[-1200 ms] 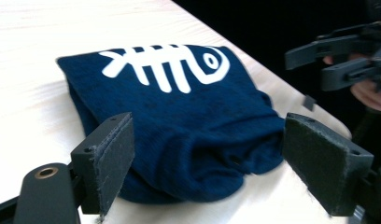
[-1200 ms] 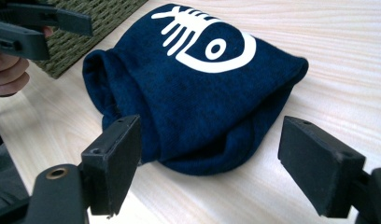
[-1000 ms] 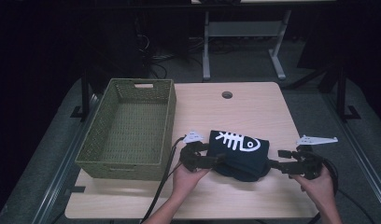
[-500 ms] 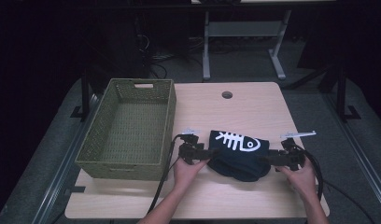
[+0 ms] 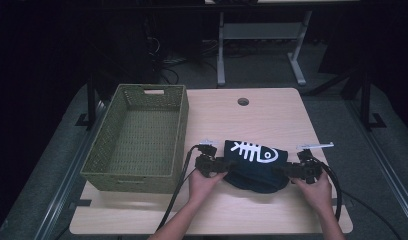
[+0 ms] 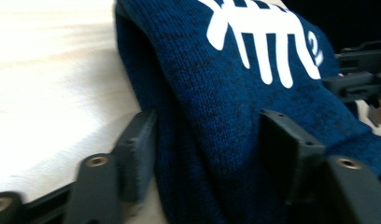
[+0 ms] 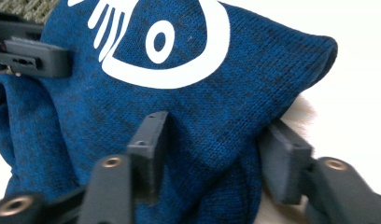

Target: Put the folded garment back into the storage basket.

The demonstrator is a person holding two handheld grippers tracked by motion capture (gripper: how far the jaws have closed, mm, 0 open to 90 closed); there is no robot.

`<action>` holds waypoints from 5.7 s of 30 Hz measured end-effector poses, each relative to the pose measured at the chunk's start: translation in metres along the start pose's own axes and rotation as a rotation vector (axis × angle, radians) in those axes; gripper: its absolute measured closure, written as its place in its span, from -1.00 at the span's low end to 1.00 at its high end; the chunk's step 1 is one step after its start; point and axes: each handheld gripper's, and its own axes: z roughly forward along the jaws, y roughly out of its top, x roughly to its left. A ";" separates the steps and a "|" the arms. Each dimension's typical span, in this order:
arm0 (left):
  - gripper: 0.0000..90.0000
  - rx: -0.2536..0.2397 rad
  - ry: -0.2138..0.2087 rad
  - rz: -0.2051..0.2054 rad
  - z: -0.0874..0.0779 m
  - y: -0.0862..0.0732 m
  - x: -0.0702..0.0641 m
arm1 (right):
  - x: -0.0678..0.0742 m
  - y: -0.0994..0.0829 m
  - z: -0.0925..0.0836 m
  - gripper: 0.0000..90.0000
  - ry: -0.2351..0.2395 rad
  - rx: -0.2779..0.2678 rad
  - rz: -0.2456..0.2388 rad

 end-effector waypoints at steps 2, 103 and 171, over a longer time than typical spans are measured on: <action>0.09 0.001 -0.024 -0.021 -0.001 -0.002 0.001 | 0.000 -0.001 0.002 0.27 -0.002 -0.011 0.010; 0.42 -0.196 -0.111 0.064 -0.172 0.080 -0.002 | 0.113 0.118 -0.048 0.58 0.376 -0.154 -0.054; 0.40 -0.242 -0.011 -0.025 -0.263 0.066 0.057 | 0.194 0.165 0.023 0.59 0.438 -0.089 -0.129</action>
